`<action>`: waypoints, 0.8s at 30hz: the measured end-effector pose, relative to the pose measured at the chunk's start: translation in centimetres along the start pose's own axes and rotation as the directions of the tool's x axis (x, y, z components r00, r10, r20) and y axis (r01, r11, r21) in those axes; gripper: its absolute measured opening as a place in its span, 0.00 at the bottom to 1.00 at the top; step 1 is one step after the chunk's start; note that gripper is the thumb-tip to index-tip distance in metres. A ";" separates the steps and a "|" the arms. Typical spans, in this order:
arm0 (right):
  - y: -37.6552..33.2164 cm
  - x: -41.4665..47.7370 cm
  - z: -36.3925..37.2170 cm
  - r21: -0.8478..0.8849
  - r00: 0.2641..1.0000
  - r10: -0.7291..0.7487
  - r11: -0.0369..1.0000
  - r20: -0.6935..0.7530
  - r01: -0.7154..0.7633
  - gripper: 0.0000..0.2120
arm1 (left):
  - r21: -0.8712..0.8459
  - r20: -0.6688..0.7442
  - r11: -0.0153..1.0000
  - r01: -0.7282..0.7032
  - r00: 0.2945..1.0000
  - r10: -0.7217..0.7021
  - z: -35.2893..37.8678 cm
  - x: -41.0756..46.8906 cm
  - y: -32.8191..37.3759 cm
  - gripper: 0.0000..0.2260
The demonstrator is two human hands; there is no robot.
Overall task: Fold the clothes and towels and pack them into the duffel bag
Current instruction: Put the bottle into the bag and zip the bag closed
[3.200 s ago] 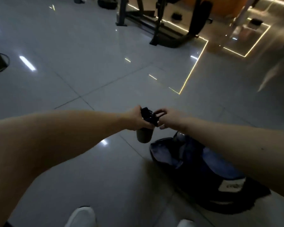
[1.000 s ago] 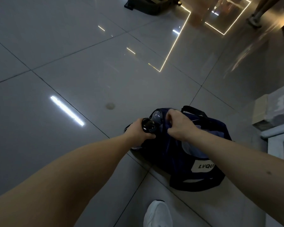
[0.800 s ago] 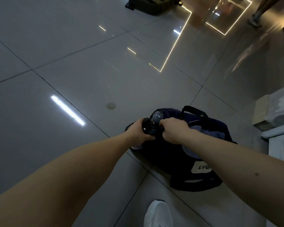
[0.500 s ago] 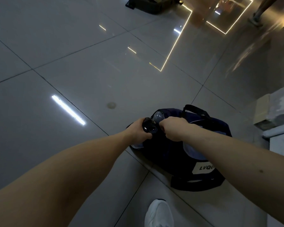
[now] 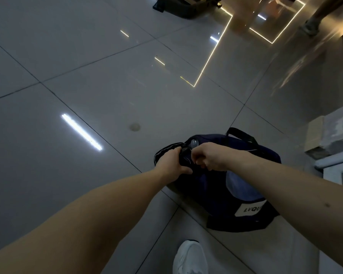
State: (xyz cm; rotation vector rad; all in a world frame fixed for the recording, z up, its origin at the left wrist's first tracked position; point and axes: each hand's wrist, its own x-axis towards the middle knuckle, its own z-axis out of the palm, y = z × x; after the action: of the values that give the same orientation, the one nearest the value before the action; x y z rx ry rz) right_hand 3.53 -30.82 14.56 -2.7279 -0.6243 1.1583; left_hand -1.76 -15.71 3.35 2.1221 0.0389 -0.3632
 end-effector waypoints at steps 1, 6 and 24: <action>0.2 -0.1 0.1 0.028 1.000 -0.002 1.000 -0.002 0.002 0.14 | -0.022 0.090 0.999 -0.031 0.995 0.033 -0.4 0.1 -0.3 0.37; 0.8 -0.3 0.7 0.041 0.999 -0.017 0.999 -0.033 0.018 0.14 | 0.359 0.230 0.911 -0.202 0.965 0.123 -2.9 1.3 -0.8 0.43; 0.6 0.7 1.0 -0.070 0.952 0.061 0.994 -0.301 -0.086 0.05 | -0.298 -0.006 0.946 0.131 0.990 -0.139 2.5 -0.3 -0.7 0.23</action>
State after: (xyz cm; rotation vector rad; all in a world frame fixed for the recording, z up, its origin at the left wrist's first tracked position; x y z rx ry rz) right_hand 3.45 -31.11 13.24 -2.9345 -0.5432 0.7219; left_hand -2.75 -17.38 1.63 1.8303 0.2422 -0.3838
